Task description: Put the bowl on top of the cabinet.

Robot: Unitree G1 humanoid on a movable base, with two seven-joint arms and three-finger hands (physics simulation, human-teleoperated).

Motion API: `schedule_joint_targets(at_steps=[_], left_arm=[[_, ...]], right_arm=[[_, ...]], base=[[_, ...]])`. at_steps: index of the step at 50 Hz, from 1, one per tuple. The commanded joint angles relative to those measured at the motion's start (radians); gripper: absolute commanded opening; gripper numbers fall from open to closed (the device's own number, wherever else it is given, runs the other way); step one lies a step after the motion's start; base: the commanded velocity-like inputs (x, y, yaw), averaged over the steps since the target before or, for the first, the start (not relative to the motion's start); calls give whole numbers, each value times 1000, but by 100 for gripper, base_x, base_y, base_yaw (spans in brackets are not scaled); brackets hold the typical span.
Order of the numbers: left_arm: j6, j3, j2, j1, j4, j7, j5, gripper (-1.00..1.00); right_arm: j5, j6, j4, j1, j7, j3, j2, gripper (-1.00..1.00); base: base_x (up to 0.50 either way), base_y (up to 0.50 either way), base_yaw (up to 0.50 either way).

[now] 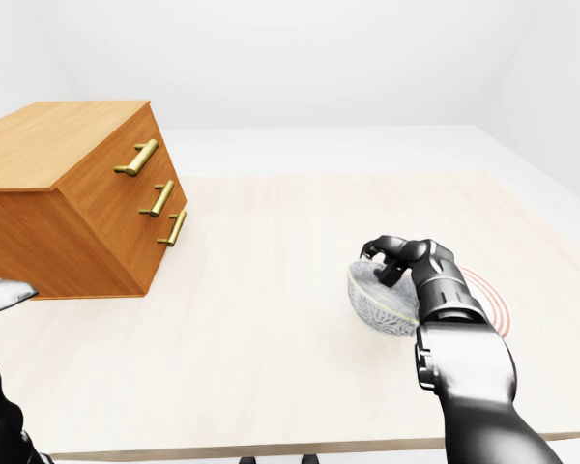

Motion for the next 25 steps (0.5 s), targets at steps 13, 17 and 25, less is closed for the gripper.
schedule_joint_targets(at_steps=[13,17,25], left_arm=[[0,7,1,7,-10,-1,-11,100],[0,3,-1,9,0,-4,-3,100],[0,4,-1,9,-8,-2,-5,100]], right_arm=[[76,0,-9,-28,38,-17,2,-100],[95,0,-15,-39,62,-17,13,-100],[139,0,-31,-91,90,-21,21,-100]], base=[[0,0,0],[0,0,0],[0,0,0]])
